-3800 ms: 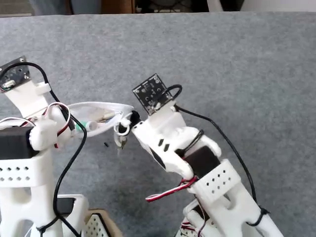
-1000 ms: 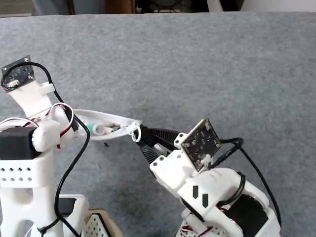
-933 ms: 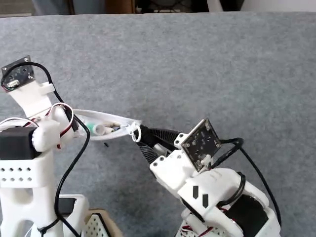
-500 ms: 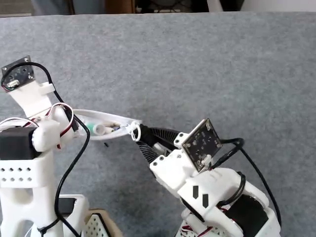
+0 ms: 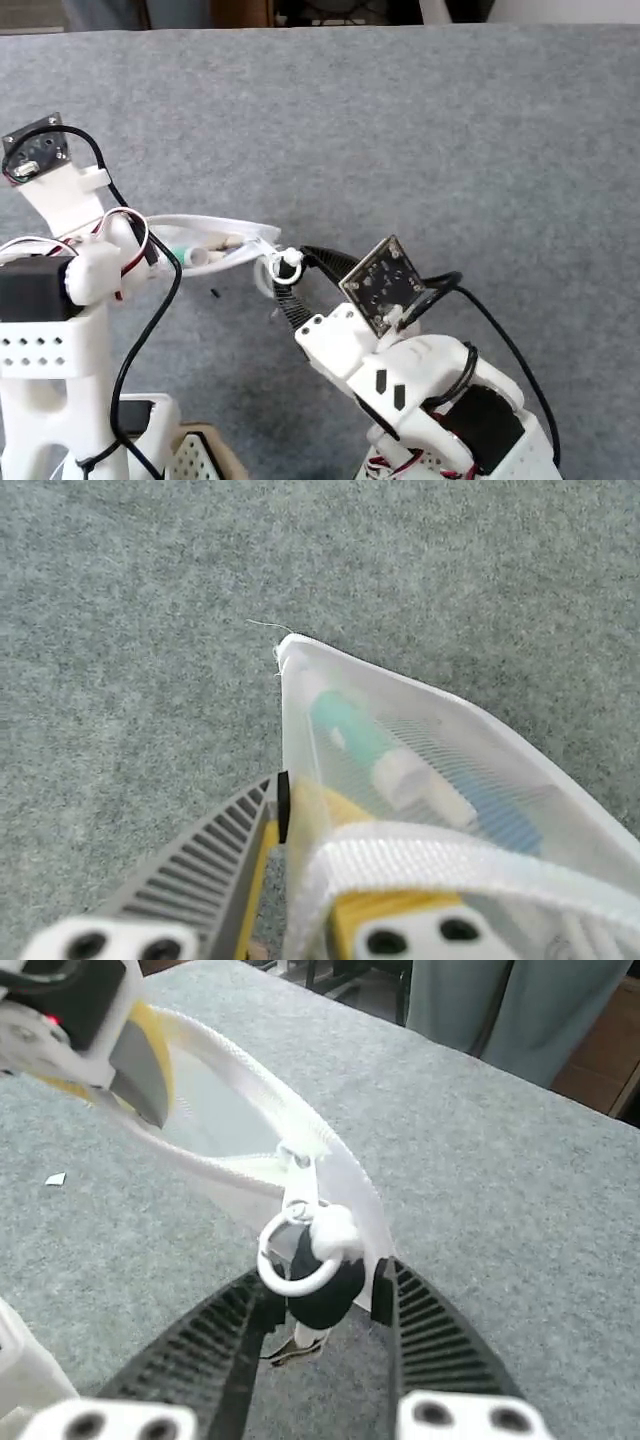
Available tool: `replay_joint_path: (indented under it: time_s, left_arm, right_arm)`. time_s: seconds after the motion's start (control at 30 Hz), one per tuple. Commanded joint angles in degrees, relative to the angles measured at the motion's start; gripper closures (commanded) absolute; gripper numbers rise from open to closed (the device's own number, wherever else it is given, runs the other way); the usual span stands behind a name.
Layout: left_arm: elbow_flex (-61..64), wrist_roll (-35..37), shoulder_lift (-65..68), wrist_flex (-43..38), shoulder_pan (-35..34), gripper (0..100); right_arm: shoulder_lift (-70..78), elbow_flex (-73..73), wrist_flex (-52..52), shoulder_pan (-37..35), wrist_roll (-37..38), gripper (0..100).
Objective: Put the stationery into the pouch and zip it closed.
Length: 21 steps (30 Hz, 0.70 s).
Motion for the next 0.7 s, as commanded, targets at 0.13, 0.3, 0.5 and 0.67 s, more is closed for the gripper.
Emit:
replay_joint_path:
  time_s: [0.13, 0.3, 0.5, 0.67]
  left_arm:
    - [-0.48, 0.09, -0.7, -0.44, 0.48, 97]
    - [-0.48, 0.09, -0.7, -0.44, 0.48, 97]
    - [-0.48, 0.09, -0.7, -0.44, 0.48, 97]
    - [-0.48, 0.09, -0.7, -0.44, 0.48, 97]
  right_arm:
    - [-0.13, 1.01, -5.1, 0.18, 0.53, 83.9]
    - [-0.13, 3.03, -8.0, 0.18, 0.62, 89.9]
    - [-0.22, 3.03, -10.73, 0.18, 0.7, 95.7]
    - [-0.66, 2.77, -10.64, 0.18, 0.7, 95.6]
